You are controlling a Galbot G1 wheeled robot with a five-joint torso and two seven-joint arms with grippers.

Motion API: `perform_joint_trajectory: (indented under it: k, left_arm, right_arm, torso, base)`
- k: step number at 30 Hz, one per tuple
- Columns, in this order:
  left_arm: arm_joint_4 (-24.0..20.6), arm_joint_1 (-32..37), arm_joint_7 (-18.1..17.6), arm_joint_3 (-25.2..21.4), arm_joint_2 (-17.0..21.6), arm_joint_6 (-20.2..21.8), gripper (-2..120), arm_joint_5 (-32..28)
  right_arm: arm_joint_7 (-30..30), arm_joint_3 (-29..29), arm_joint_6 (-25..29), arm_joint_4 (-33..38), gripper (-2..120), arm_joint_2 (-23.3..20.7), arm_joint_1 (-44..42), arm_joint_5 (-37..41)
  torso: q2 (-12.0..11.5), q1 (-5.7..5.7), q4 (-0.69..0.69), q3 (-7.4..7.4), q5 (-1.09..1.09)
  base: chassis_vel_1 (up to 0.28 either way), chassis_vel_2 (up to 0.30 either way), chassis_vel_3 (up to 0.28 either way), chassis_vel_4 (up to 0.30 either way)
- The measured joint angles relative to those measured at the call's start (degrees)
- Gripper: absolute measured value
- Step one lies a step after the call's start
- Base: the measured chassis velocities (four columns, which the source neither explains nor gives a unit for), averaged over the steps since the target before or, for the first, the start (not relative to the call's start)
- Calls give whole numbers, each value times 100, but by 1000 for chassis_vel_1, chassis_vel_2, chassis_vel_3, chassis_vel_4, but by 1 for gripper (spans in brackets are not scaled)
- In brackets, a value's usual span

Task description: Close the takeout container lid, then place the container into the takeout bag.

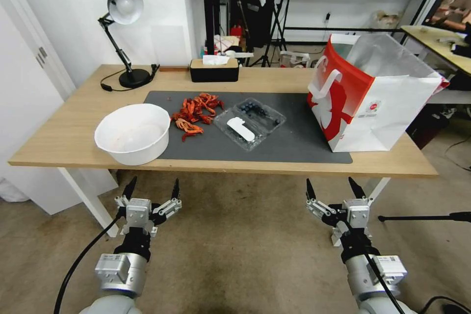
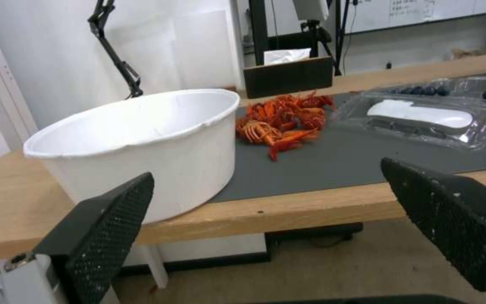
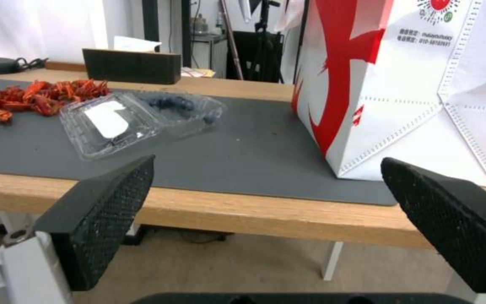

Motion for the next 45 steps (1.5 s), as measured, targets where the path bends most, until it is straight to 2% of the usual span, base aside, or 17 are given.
perform_joint_trajectory:
  k: [22, 23, 25, 26, 27, 28, 31, 32, 33, 37, 45]
  left_arm:
    - [-4, 0, -20, 8, 9, 2, 100, -19]
    - [-15, 1, -42, 33, 21, 9, 100, -45]
    - [-24, 0, -70, 45, 37, 22, 100, -73]
    - [-56, 2, -150, 95, 73, 65, 100, -150]
    - [-185, 9, -403, 284, 205, 218, 100, -414]
    - [-185, 9, -403, 284, 205, 218, 100, -414]
    - [-573, 36, -1220, 888, 635, 729, 100, -1257]
    - [-573, 36, -1220, 888, 635, 729, 100, -1257]
    - [-677, 42, -1438, 1057, 759, 864, 100, -1504]
    - [-598, -1, -1462, 1216, 908, 887, 100, -1702]
    - [-452, -82, -1333, 1153, 956, 707, 100, -1719]
  right_arm:
    - [-24, -47, -51, 19, 100, 31, -38, -20]
    - [-82, -148, -121, 41, 100, 88, -110, -45]
    - [-116, -193, -184, 53, 100, 122, -155, -69]
    - [-227, -362, -332, 130, 100, 221, -261, -129]
    - [-372, -566, -519, 170, 100, 351, -411, -188]
    - [-372, -566, -519, 170, 100, 351, -411, -188]
    - [-461, -564, -594, 220, 100, 404, -394, -162]
    - [-461, -564, -594, 220, 100, 404, -394, -162]
    - [-470, -513, -609, 240, 100, 405, -368, -136]
    - [-492, -389, -634, 267, 100, 381, -309, -71]
    - [-579, -236, -543, 199, 100, 227, -146, 141]
  torso:
    - [0, 0, 2, 0, -2]
    - [0, 0, 0, 0, 3]
    - [0, 0, -2, 0, 0]
    - [0, 0, 4, 0, -6]
    - [0, 0, -4, 0, 2]
    - [0, 0, -4, 0, 2]
    - [0, 0, 0, 0, 0]
    - [0, 0, 0, 0, 0]
    - [0, 0, 0, 0, 2]
    - [0, 0, 0, 0, -1]
    - [0, 0, 0, 0, 0]
  base:
    - [0, 0, 0, 0]
    - [0, 0, 0, 0]
    - [0, 0, 0, 0]
    - [0, 0, 0, 0]
    - [0, 0, 0, 0]
    - [0, 0, 0, 0]
    - [0, 0, 0, 0]
    - [0, 0, 0, 0]
    - [0, 0, 0, 0]
    - [0, 0, 0, 0]
    - [0, 0, 0, 0]
